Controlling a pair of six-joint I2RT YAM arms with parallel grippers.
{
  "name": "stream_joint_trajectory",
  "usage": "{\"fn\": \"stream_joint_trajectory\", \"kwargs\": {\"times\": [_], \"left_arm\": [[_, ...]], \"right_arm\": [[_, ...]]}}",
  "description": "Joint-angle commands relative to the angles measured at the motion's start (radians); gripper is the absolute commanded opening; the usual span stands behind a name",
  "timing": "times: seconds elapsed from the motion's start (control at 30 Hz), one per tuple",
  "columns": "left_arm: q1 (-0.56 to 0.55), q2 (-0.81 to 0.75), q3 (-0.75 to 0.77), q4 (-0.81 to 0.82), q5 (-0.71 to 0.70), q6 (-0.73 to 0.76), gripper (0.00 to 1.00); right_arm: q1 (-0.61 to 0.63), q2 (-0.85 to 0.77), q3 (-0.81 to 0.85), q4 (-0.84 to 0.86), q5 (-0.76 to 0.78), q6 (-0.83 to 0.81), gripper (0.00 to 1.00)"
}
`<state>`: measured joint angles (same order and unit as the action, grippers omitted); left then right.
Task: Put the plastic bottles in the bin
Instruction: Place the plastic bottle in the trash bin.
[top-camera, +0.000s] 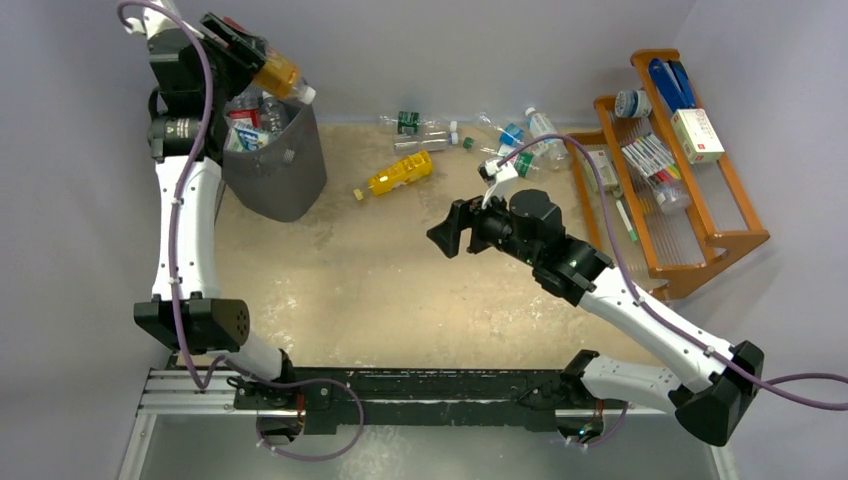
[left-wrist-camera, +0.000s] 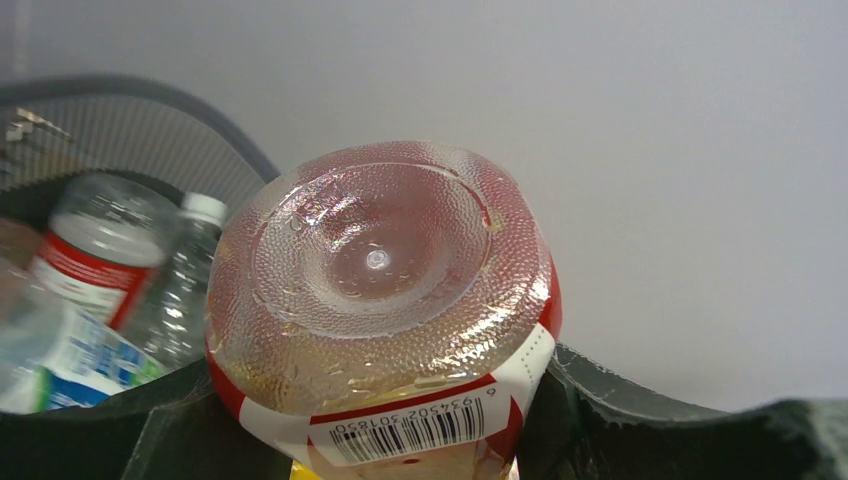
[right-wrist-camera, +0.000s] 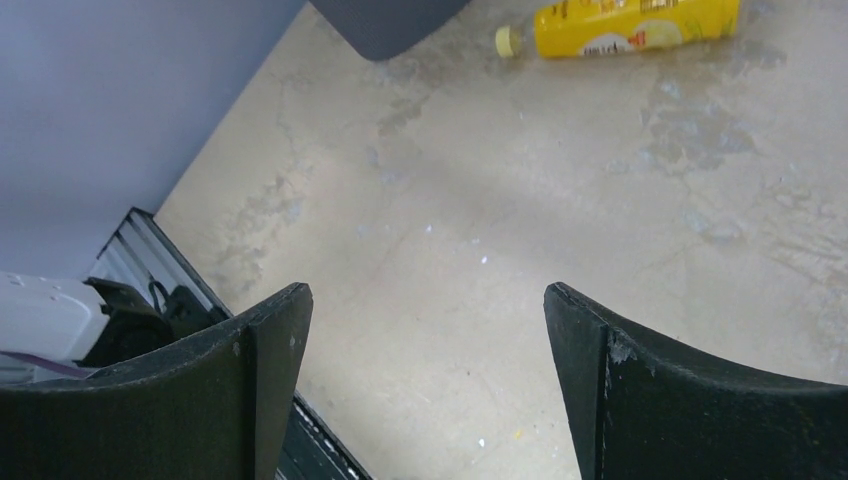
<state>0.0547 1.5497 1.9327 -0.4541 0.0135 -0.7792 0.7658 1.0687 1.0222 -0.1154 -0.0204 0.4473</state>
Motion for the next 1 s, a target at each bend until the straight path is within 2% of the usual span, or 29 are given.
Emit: {"fn": "stream_joint_trajectory", "kwargs": {"times": [0.0,0.43,0.5,0.57,0.63,0.77,0.97], "left_arm": [[0.098,0.043,0.084,0.004,0.001,0.048,0.46],[0.148,0.172,0.152,0.032,-0.097,0.140,0.48],[0.148,0.190,0.151,0.030,-0.098,0.143,0.56],[0.149,0.208,0.156,0.015,-0.116,0.146,0.74],[0.148,0.222,0.158,-0.003,-0.126,0.146,0.85],[0.148,0.284,0.252,-0.102,-0.102,0.166,0.87],[0.148,0.209,0.243,-0.102,-0.070,0.156,0.87]], "right_arm": [[0.003,-0.014,-0.034,0.045,-0.034,0.024,0.88],[0.003,-0.004,-0.125,0.093,-0.085,0.049,0.89],[0.004,0.013,-0.120,0.095,-0.091,0.046,0.89],[0.003,0.032,-0.112,0.095,-0.097,0.044,0.89],[0.004,0.044,-0.112,0.103,-0.106,0.044,0.89],[0.004,0.067,-0.115,0.121,-0.120,0.049,0.89],[0.004,0.086,-0.111,0.130,-0.133,0.054,0.89]]}}
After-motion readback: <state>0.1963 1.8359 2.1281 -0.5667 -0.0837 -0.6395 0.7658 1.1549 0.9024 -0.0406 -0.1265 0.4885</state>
